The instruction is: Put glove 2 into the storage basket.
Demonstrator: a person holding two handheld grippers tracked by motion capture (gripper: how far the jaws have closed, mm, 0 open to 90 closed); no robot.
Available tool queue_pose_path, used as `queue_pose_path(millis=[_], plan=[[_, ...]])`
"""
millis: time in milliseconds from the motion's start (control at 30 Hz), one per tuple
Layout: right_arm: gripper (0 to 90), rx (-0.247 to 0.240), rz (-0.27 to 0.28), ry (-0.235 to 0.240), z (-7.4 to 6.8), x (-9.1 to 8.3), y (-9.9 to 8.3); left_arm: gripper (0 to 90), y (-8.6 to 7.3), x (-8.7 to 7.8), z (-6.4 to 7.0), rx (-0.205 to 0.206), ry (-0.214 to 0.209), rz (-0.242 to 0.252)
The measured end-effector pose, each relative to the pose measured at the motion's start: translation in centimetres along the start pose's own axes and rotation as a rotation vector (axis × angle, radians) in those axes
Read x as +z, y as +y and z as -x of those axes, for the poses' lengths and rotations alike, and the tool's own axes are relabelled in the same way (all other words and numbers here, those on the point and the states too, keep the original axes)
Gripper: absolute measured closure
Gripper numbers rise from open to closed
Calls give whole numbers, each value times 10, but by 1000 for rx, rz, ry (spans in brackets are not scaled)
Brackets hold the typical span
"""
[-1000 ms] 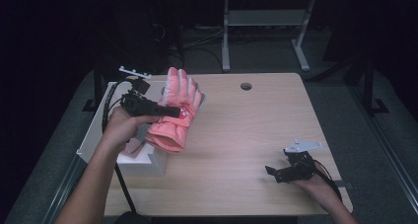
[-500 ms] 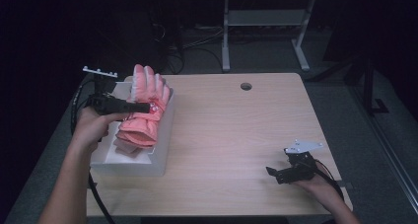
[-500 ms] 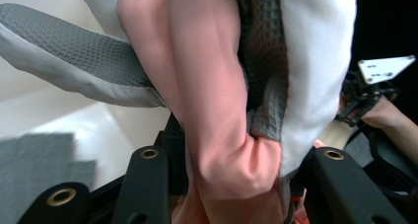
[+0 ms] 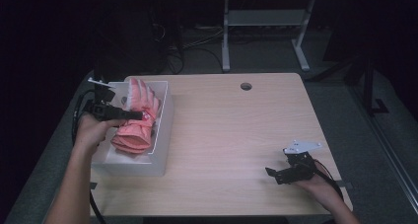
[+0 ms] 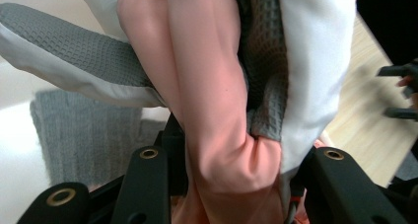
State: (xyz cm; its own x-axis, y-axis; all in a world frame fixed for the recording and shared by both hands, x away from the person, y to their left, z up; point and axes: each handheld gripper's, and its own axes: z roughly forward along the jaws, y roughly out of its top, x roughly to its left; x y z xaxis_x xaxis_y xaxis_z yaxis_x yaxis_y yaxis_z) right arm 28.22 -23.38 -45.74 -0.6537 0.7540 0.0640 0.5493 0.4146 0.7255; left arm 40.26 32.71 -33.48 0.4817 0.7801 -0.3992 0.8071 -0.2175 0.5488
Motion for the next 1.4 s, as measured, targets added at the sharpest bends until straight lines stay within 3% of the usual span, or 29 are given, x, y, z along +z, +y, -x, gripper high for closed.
queue_pose_path(millis=[200,467,600,733,900,1033,1400], plan=[[23,-3,0,5,0,1,1,577,-8,26,-11,-25,6,-51],[23,6,-3,6,-1,1,0,562,-15,61,-15,-17,31,-126],[23,-1,-3,6,-1,1,1,553,-18,70,-21,-37,11,-130],[23,-4,-4,9,-1,2,1,517,-21,70,-25,-42,-9,-123],[23,-7,-1,8,-1,1,1,290,-21,67,-26,-47,3,-106],[23,2,-5,9,-1,1,0,174,-18,59,-23,-35,36,-115],[23,-2,-1,20,0,1,-1,156,-6,21,-13,-17,55,1]])
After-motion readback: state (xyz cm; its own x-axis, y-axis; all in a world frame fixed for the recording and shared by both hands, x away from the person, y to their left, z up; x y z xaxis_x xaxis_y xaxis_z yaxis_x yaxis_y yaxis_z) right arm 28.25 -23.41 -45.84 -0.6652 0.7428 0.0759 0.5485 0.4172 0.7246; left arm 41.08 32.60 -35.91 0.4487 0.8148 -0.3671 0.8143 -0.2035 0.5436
